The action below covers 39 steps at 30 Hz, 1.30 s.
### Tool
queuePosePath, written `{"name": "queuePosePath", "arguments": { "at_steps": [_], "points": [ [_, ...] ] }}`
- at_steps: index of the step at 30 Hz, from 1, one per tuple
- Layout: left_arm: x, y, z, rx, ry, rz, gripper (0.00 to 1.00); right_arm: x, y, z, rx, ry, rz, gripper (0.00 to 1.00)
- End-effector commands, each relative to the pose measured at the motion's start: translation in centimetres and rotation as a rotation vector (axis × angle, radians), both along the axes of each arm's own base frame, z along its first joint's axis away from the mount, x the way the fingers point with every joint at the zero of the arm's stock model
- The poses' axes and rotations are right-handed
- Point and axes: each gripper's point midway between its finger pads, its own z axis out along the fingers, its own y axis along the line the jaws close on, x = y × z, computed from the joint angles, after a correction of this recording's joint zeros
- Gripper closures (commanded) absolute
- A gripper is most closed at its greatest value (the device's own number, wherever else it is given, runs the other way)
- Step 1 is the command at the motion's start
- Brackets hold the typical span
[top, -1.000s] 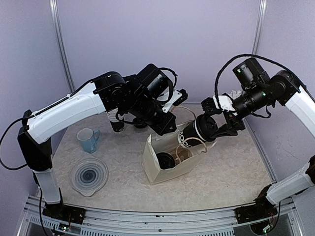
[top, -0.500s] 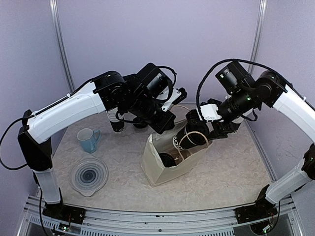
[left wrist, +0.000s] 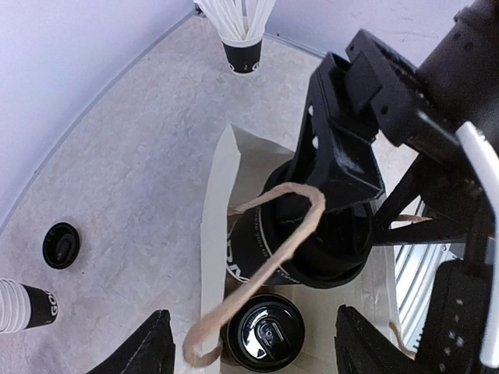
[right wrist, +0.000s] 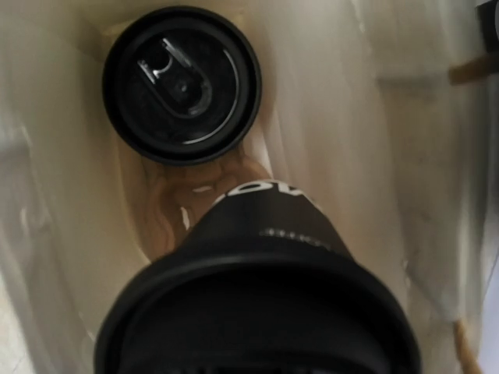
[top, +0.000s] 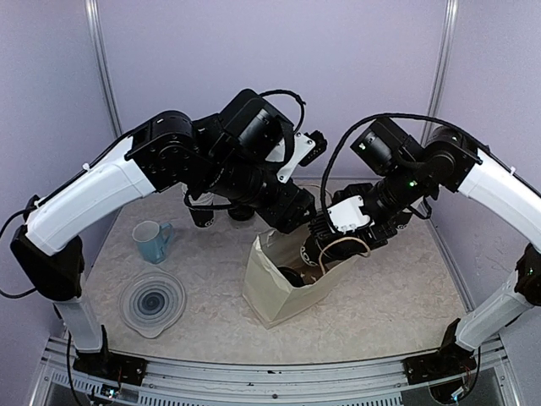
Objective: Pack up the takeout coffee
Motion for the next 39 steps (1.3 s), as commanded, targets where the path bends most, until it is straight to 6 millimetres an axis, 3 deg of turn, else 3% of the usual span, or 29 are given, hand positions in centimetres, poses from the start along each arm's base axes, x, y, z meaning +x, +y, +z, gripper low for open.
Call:
{"name": "queuePosePath", "arguments": {
  "at_steps": [1,4,9,12,18,25,31,35,39],
  "points": [
    [1.2,3.5,4.5,-0.085,-0.077,0.123,0.30,-1.6,-1.8,-0.6,-0.046,0.007,-0.005,0.47],
    [3.6,5.4,5.1,-0.146,-0.072,0.210,0.29,-2.7,-1.9,-0.7,-0.050,0.023,0.007,0.48],
    [8.1,8.6,2.1,-0.188,-0.009,0.304,0.29,-5.7,-1.6,-0.8,-0.053,0.095,0.052,0.47],
    [9.5,8.9,0.1,-0.185,0.016,0.302,0.30,-6.8,-1.3,-0.7,-0.049,0.108,0.064,0.47],
    [11.7,7.6,-4.3,-0.100,0.055,0.288,0.30,-8.7,0.8,0.0,-0.024,0.147,0.102,0.47],
    [13.0,8.2,-7.0,-0.078,0.077,0.283,0.30,-9.8,6.2,1.9,0.059,0.154,0.176,0.48],
    [13.0,9.3,-7.8,-0.079,0.086,0.274,0.30,-8.5,10.4,3.6,0.144,0.137,0.156,0.50],
    [13.0,9.4,-8.0,-0.097,0.089,0.260,0.30,-7.6,10.7,3.2,0.141,0.110,0.114,0.50],
    [12.9,8.8,-9.1,-0.088,0.116,0.241,0.30,-8.1,9.0,1.9,0.093,0.120,0.115,0.50]
  ]
}}
